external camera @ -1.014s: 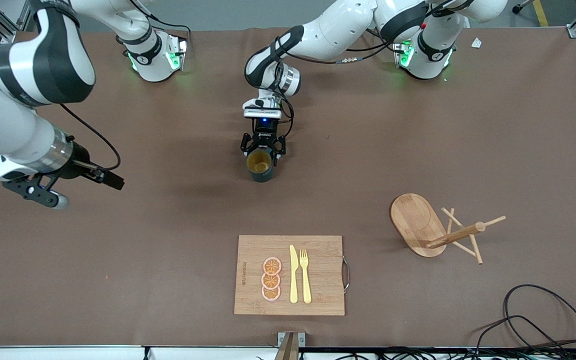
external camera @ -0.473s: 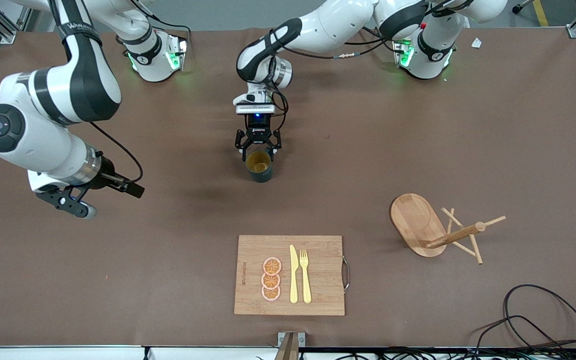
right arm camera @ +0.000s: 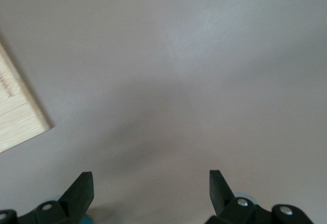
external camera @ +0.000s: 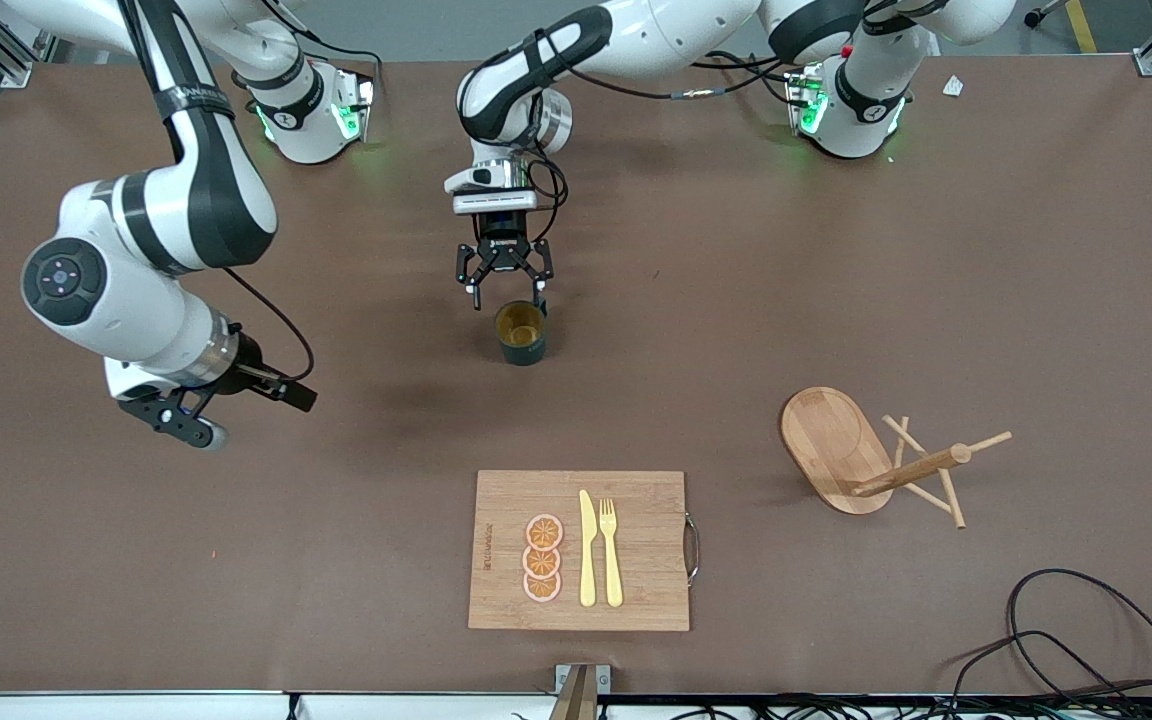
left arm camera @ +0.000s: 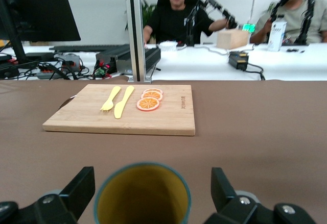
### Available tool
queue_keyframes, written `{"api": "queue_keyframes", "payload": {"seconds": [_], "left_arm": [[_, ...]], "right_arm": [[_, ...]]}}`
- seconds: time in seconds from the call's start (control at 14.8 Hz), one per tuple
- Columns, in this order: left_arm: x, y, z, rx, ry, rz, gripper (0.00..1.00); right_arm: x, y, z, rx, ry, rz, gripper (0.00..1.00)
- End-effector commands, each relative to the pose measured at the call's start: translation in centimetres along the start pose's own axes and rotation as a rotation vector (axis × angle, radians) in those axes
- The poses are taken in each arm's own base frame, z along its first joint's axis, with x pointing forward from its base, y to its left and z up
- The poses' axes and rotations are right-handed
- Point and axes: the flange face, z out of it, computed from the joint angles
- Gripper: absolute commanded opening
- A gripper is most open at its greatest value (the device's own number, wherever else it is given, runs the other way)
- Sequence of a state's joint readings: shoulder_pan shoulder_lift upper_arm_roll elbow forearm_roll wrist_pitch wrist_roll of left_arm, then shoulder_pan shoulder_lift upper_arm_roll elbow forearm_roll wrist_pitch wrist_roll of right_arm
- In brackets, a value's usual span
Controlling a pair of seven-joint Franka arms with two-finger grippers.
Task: Transfer cup from left to right arm and place
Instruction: 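Lower the mug with the left gripper while the right gripper approaches, then grasp the mug with the right gripper while the left gripper opens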
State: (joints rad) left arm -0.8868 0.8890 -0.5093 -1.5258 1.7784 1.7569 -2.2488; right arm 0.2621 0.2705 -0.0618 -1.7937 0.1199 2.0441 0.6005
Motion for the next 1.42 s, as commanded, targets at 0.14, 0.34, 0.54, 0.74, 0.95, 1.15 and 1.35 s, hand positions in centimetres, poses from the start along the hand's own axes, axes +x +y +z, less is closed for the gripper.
{"api": "queue_keyframes", "payload": {"seconds": [0.14, 0.34, 0.54, 0.74, 0.95, 1.15, 1.35], "left_arm": [[9.8, -1.7, 2.4, -0.001, -0.174, -0.006, 1.0], [17.8, -4.9, 5.2, -0.005, -0.317, 0.017, 1.0], [23.9, -8.5, 7.5, -0.011, -0.442, 0.038, 1.0], [30.3, -13.2, 9.9, -0.039, -0.548, 0.063, 1.0], [35.7, -18.0, 12.5, -0.076, -0.64, 0.086, 1.0], [40.2, -22.8, 15.5, -0.113, -0.746, 0.092, 1.0], [43.2, -27.3, 17.0, -0.122, -0.819, 0.075, 1.0]], "right_arm": [[-2.0, -0.5, 2.1, 0.04, -0.019, 0.021, 1.0], [-4.1, -2.0, 4.1, 0.041, -0.011, 0.008, 1.0], [-8.0, -5.2, 6.7, 0.079, 0.044, 0.042, 1.0], [-11.9, -8.8, 8.9, 0.096, 0.056, 0.115, 1.0], [-15.1, -11.1, 9.8, 0.091, 0.04, 0.228, 1.0], [-18.1, -12.8, 10.8, 0.07, 0.026, 0.398, 1.0], [-20.6, -14.1, 12.8, 0.041, 0.016, 0.455, 1.0]]}}
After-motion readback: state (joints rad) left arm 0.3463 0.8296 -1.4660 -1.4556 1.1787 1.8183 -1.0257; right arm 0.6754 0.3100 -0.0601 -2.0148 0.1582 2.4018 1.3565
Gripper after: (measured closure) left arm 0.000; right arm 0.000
